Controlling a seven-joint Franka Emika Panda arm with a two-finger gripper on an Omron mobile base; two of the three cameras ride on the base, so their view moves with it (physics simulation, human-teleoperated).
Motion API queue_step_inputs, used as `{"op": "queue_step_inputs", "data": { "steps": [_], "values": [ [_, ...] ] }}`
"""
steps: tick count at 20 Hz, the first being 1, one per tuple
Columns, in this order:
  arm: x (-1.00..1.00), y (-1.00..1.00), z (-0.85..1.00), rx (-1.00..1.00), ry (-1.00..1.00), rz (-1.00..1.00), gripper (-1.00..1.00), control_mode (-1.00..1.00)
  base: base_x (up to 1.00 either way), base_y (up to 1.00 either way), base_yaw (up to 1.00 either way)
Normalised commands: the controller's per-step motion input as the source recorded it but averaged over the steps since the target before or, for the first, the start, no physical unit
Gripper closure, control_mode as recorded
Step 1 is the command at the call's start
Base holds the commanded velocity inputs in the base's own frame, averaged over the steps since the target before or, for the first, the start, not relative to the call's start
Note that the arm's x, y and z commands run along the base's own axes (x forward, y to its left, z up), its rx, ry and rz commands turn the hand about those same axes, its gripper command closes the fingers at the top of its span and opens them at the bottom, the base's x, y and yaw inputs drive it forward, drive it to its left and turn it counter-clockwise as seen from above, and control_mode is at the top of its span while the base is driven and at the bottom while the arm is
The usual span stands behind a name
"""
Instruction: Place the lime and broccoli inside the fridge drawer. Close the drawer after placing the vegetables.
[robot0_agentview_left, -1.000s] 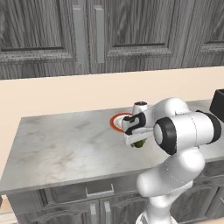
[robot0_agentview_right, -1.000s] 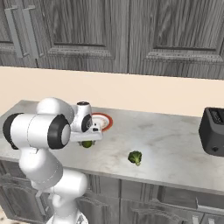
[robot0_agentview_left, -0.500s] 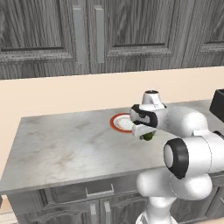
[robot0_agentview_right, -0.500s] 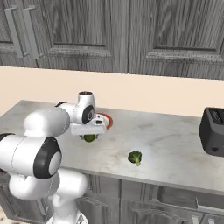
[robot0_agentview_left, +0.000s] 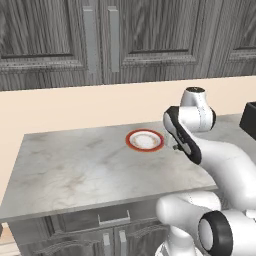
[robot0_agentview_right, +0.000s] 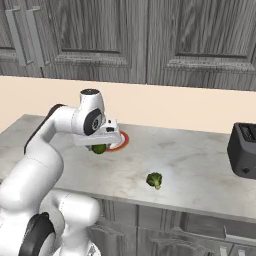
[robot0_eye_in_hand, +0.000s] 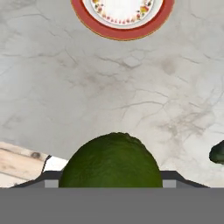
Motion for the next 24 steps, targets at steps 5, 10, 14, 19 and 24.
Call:
{"op": "queue_step_inputs", "data": {
  "steps": [5,10,14,19,24],
  "values": [
    [-0.52,-0.01,0.34,0.00,-0.12,0.00,1.00,-1.00,0.00,0.00,0.00],
    [-0.04,0.15,-0.05,-0.01,0.03,0.01,1.00,-1.00,0.00,0.00,0.00],
    [-0.16,0.04,-0.06,0.00,-0.11,0.00,1.00,-1.00,0.00,0.00,0.00],
    [-0.28,0.03,0.05,0.00,-0.24,0.01,1.00,-1.00,0.00,0.00,0.00],
    [-0.09,0.02,0.07,0.00,-0.05,0.00,1.00,1.00,-0.60,0.04,0.00]
  ]
}}
